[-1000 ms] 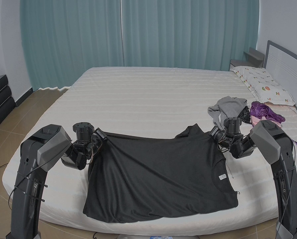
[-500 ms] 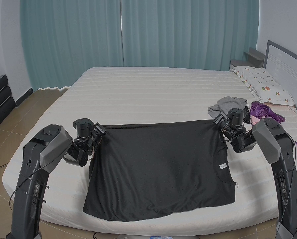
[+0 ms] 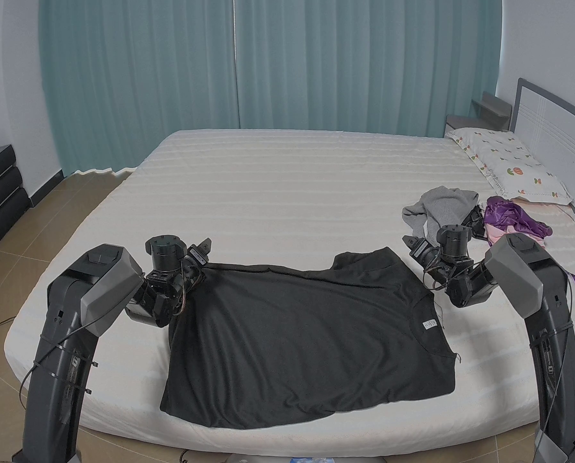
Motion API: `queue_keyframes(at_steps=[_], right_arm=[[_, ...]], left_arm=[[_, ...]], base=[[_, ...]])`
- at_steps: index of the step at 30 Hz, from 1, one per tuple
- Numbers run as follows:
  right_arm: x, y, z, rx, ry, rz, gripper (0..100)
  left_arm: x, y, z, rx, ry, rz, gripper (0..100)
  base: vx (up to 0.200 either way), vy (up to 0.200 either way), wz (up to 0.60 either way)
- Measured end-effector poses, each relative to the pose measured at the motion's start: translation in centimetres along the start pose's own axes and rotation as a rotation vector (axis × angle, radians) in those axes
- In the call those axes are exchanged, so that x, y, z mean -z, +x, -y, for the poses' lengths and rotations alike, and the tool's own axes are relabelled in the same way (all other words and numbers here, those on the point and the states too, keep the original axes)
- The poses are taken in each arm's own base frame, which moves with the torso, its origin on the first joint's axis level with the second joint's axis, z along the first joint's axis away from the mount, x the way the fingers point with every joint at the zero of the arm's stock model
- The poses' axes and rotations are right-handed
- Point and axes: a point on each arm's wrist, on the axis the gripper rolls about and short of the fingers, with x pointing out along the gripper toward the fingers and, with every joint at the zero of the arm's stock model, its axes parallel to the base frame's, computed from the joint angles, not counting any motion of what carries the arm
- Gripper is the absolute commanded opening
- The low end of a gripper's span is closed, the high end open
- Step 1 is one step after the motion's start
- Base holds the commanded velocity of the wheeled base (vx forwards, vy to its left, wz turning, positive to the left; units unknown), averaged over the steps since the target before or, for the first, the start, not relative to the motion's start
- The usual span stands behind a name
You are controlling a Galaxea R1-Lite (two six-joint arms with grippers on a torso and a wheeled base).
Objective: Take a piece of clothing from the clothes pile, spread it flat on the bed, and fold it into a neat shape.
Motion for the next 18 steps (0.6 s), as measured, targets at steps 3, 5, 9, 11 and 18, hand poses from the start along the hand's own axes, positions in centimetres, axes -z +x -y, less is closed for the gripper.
queue_keyframes(at_steps=[3,5,9,11,18], right_arm=[[0.0,-1.6,0.2,0.015,0.019,-0.056,100],[-0.1,-3.1,0.3,0.023,0.037,-0.097,100],[-0.1,-6.4,0.5,0.045,0.063,-0.176,100],[-0.1,-8.2,0.5,0.058,0.075,-0.210,100],[-0.3,-15.8,0.1,0.074,0.138,-0.296,100]], left_arm=[[0.0,-0.5,-0.1,-0.011,-0.005,-0.010,100],[-0.1,-1.1,-0.1,-0.023,-0.014,-0.020,100],[-0.5,-3.0,-0.1,-0.054,-0.038,-0.055,100],[-0.7,-4.3,-0.2,-0.073,-0.046,-0.078,100],[-1.2,-10.0,-0.2,-0.131,-0.066,-0.166,100]], base=[[0.000,0.000,0.00],[0.000,0.000,0.00],[0.000,0.000,0.00],[0.000,0.000,0.00],[0.000,0.000,0.00]])
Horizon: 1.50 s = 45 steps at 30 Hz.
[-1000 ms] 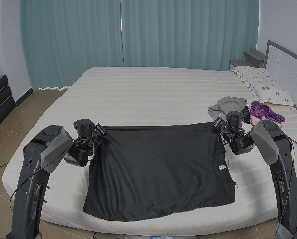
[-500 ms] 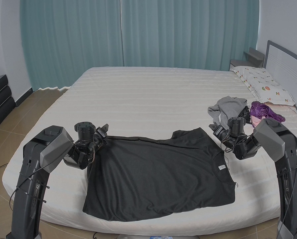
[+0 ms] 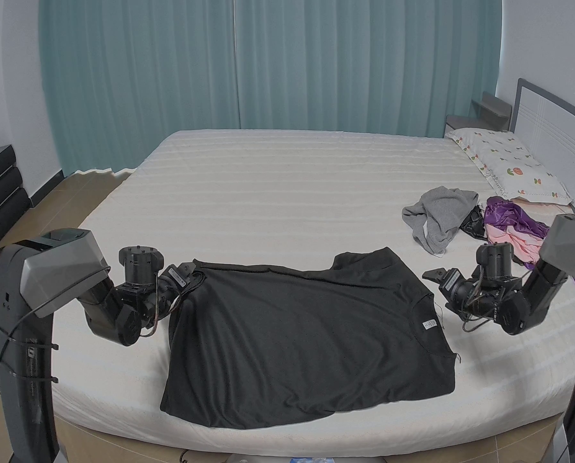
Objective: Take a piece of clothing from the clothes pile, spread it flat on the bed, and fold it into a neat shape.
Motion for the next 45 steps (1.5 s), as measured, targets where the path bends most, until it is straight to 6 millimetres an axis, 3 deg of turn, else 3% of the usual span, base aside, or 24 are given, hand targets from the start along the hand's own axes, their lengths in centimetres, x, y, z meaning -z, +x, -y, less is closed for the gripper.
queue_keyframes(at_steps=[7,12,15,26,45], right_arm=[[1.9,-6.3,0.6,-0.008,0.041,-0.058,100],[3.4,-8.8,1.5,-0.012,0.059,-0.101,100],[4.1,-9.5,2.1,-0.027,0.065,-0.105,100],[5.4,-10.0,3.5,-0.086,0.070,-0.104,100],[5.8,-9.7,4.0,-0.070,0.137,-0.118,100]], left_arm=[[1.7,-6.6,-2.0,-0.060,-0.059,-0.111,100],[3.3,-10.6,-3.2,-0.089,-0.104,-0.185,100],[3.9,-12.0,-3.4,-0.091,-0.111,-0.220,100],[6.0,-13.0,-4.0,-0.145,-0.072,-0.260,100],[10.7,-14.6,-2.5,-0.158,0.020,-0.326,100]], base=[[-0.171,0.000,0.00],[-0.200,0.000,0.00],[-0.067,0.000,0.00],[0.000,0.000,0.00],[0.000,0.000,0.00]])
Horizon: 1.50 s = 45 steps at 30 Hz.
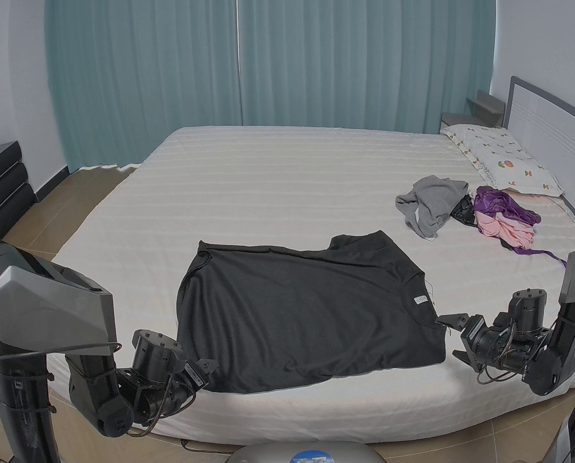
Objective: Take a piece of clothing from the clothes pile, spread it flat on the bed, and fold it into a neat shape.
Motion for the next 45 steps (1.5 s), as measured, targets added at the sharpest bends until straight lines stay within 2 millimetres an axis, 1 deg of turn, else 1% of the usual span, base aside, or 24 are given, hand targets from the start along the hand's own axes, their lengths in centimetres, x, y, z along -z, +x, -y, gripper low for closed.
queue_keyframes(at_steps=[3,6,9,13,17,21,24,28,31,36,41,45], right_arm=[[0.0,0.0,0.0,0.001,0.001,0.000,100],[0.0,0.0,0.0,0.000,0.001,0.000,100],[0.0,0.1,0.0,-0.001,0.001,0.002,100],[-0.1,0.1,0.0,-0.001,0.001,0.001,100],[-0.1,0.1,0.0,-0.002,0.001,0.002,100],[0.0,0.1,0.0,-0.002,0.002,0.001,100],[-0.1,0.1,0.0,-0.002,0.002,0.001,100],[-0.1,0.1,0.0,-0.002,0.002,0.002,100],[-0.1,0.1,0.0,-0.002,0.003,0.002,100],[0.0,0.1,0.0,0.000,0.002,0.001,100],[0.0,0.1,0.0,0.001,0.001,0.000,100],[0.0,0.1,0.1,0.002,0.001,-0.001,100]], left_arm=[[0.1,0.5,0.2,-0.011,0.006,0.026,100],[-0.2,1.6,0.8,-0.007,0.012,0.062,100],[-1.1,2.6,0.9,-0.015,0.007,0.108,100],[-2.7,3.4,0.3,-0.041,-0.026,0.182,100],[-3.8,2.9,-0.3,-0.028,-0.024,0.271,100],[-4.6,1.8,-1.0,-0.017,0.000,0.340,100],[-4.5,0.7,-1.7,-0.034,0.050,0.349,100],[-4.2,-0.8,-1.9,-0.035,0.109,0.356,100],[-4.0,-1.3,-2.1,-0.038,0.118,0.347,100],[-3.7,-1.3,-2.4,-0.046,0.121,0.328,100],[-3.5,-0.3,-3.2,-0.040,0.107,0.255,100],[-4.2,0.4,-4.1,0.000,0.038,0.192,100]], base=[[0.000,0.000,0.00],[0.000,0.000,0.00],[0.000,0.000,0.00],[0.000,0.000,0.00],[0.000,0.000,0.00],[0.000,0.000,0.00],[0.000,0.000,0.00],[0.000,0.000,0.00],[0.000,0.000,0.00],[0.000,0.000,0.00],[0.000,0.000,0.00],[0.000,0.000,0.00]])
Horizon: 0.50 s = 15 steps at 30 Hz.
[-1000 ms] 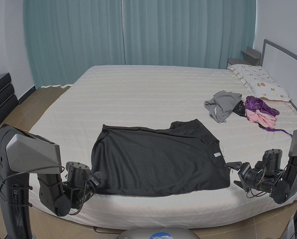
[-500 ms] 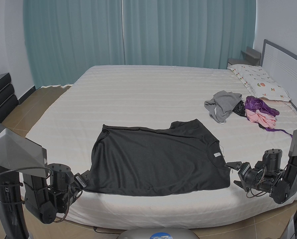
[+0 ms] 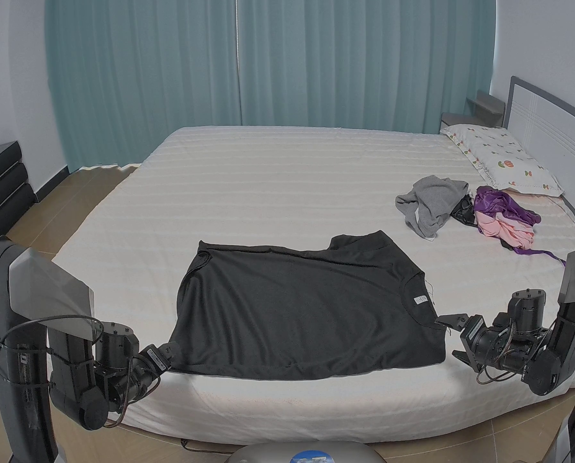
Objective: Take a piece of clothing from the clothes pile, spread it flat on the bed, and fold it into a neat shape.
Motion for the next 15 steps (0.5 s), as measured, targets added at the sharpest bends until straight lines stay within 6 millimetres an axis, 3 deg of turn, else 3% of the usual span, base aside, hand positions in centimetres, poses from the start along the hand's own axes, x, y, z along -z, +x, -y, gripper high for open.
queue_keyframes(at_steps=[5,6,15], right_arm=[[0.0,0.0,0.0,0.000,0.000,0.000,100],[0.0,0.0,0.0,0.001,0.000,0.000,100],[-0.1,0.0,0.0,0.000,0.002,0.002,100]], left_arm=[[-1.4,1.2,-0.8,0.008,-0.076,0.018,100],[-1.6,1.4,-0.9,0.007,-0.084,0.025,0],[-1.7,2.0,-1.5,-0.011,-0.091,0.022,0]], base=[[0.000,0.000,0.00],[0.000,0.000,0.00],[0.000,0.000,0.00]])
